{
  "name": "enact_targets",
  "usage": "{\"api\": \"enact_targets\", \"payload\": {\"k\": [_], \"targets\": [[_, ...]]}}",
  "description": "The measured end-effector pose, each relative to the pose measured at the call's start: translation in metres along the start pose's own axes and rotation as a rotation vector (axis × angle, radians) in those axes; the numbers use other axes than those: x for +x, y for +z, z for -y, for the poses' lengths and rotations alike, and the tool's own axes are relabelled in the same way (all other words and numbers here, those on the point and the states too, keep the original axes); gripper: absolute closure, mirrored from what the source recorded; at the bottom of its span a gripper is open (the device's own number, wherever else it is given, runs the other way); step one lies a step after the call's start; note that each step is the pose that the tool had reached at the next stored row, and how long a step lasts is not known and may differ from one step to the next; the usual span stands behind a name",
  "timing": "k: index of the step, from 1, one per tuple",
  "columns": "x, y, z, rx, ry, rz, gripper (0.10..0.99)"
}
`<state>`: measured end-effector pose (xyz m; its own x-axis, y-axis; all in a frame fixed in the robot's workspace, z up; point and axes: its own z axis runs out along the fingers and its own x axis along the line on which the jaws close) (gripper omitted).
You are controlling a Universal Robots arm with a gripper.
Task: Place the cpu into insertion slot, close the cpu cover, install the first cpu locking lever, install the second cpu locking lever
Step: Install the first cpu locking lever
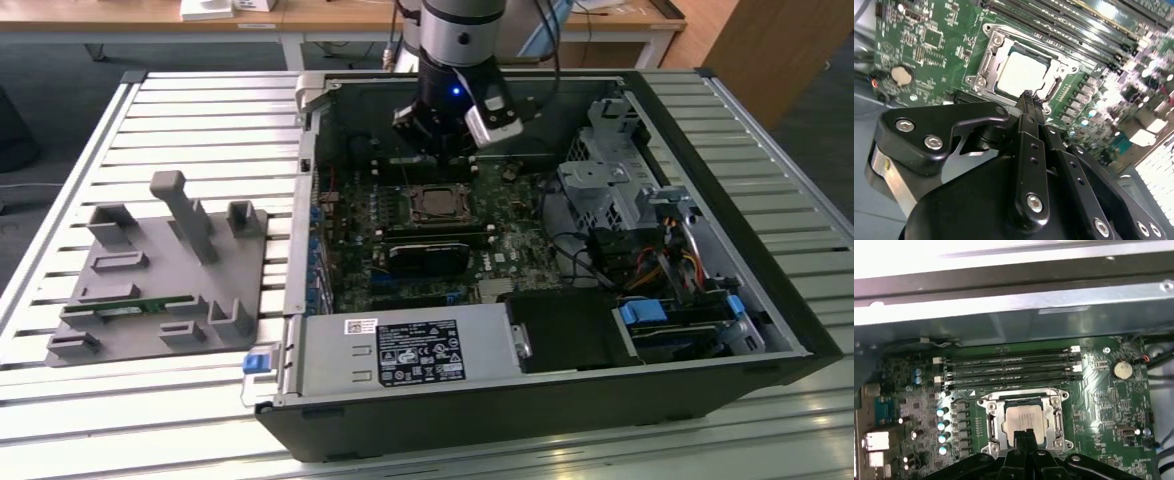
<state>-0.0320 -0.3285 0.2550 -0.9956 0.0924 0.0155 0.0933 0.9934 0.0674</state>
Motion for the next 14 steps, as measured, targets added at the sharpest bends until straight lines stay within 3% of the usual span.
{"api": "enact_targets", "payload": {"k": [3,7,14], "targets": [[0.0,0.0001,0.0,0.001,-0.041,-0.0027,0.98],[0.0025,0.0003,0.0003,0.0,-0.054,-0.003,0.98],[0.0245,0.0007,0.0023,-0.004,-0.056,0.0008,0.98]]}}
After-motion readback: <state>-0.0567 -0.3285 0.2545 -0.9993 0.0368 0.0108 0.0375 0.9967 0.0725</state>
